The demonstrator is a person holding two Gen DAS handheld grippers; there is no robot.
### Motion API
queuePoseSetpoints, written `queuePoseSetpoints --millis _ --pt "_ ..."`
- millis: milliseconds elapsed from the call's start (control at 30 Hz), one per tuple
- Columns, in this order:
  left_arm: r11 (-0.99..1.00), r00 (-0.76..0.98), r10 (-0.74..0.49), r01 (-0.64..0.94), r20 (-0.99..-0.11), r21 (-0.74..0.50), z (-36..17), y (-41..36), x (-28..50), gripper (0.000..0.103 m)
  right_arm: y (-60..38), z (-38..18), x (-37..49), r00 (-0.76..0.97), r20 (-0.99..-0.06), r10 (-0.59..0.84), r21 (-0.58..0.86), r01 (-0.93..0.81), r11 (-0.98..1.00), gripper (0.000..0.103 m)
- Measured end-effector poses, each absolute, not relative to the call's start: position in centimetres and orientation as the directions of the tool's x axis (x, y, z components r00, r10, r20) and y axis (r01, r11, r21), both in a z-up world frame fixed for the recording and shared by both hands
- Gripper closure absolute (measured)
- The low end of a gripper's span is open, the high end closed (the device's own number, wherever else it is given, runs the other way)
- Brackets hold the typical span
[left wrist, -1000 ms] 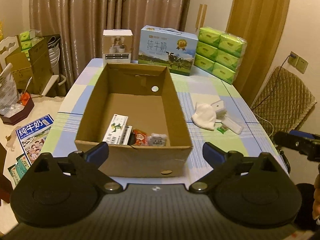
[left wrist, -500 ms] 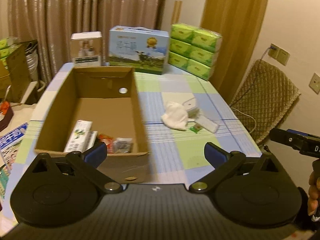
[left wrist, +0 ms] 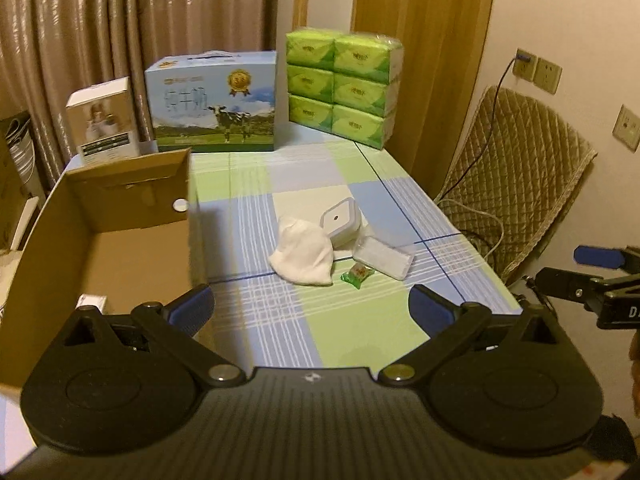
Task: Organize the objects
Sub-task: 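Move both tools back toward the white towel and clear container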
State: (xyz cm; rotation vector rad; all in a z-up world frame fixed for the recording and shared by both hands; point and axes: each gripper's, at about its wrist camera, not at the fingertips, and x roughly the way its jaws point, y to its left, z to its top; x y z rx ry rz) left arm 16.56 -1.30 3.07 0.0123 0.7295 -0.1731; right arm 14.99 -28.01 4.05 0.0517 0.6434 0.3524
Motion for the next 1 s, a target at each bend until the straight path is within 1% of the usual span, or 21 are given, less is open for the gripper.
queuePoseSetpoints --millis 267,400,500,633,667,700,767,900,967,1000 --pt "0.985 0.709 -0.117 0.173 -0.696 0.011 -0.2 -5.3 21.4 0.002 -28.5 0.5 19.9 0.688 -0.624 0.37 0.083 -0.413 0.907 0.002" --pt "0.982 0.709 -0.069 0.171 -0.702 0.076 -2.4 -6.9 23.9 0.002 -28.4 -1.3 22.3 0.663 -0.64 0.388 0.058 -0.462 0.885 0.002" --pt "0.976 0.703 -0.057 0.187 -0.709 0.107 -4.1 -7.7 26.1 0.003 -28.3 -2.5 24.2 0.649 -0.649 0.396 0.037 -0.493 0.869 0.002" --pt "0.974 0.708 -0.035 0.182 -0.705 0.134 -5.9 -7.9 28.6 0.011 -28.1 -4.3 26.6 0.635 -0.66 0.401 0.03 -0.512 0.859 0.002" --pt "0.974 0.704 -0.036 0.184 -0.709 0.133 -6.4 -7.8 29.3 0.011 -28.0 -4.8 27.3 0.625 -0.668 0.404 0.033 -0.517 0.855 0.003" --pt "0.973 0.698 -0.03 0.183 -0.716 0.138 -6.9 -7.8 29.9 0.012 -27.9 -5.2 27.9 0.616 -0.676 0.404 0.033 -0.523 0.852 0.004" --pt "0.971 0.691 -0.022 0.187 -0.723 0.149 -7.7 -7.9 30.7 0.013 -27.6 -6.3 29.2 0.594 -0.691 0.411 0.037 -0.539 0.841 0.015" --pt "0.971 0.685 -0.009 0.181 -0.729 0.157 -8.7 -7.9 32.0 0.013 -26.6 -8.2 31.3 0.56 -0.709 0.429 0.044 -0.572 0.819 0.023" --pt "0.969 0.68 -0.007 0.185 -0.733 0.162 -9.2 -8.0 32.6 0.013 -25.9 -9.2 32.4 0.539 -0.722 0.434 0.046 -0.588 0.807 0.029" --pt "0.968 0.676 0.0 0.184 -0.737 0.169 -9.6 -7.9 33.0 0.013 -25.6 -9.6 32.8 0.528 -0.726 0.441 0.051 -0.597 0.801 0.03"
